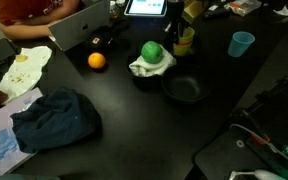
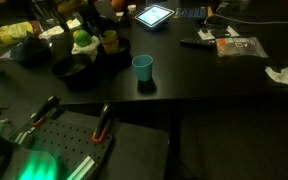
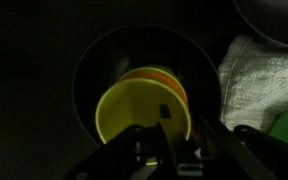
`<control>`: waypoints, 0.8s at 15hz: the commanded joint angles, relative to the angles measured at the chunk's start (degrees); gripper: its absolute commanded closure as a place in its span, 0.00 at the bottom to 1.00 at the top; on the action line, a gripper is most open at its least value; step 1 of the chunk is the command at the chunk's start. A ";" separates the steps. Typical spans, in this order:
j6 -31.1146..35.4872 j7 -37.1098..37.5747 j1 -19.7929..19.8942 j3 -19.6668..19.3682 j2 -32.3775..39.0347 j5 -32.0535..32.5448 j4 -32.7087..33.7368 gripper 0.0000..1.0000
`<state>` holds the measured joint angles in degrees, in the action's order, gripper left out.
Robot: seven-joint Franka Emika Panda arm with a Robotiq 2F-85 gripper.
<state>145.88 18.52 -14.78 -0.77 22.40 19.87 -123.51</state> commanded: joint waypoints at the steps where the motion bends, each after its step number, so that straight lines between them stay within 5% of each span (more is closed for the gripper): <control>1: -2.77 1.20 -0.93 -0.62 -1.44 1.14 0.53 0.98; 12: -7.94 0.93 0.05 0.62 -7.41 0.95 -0.17 0.96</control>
<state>140.50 18.56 -14.90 -0.55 18.08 19.91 -123.18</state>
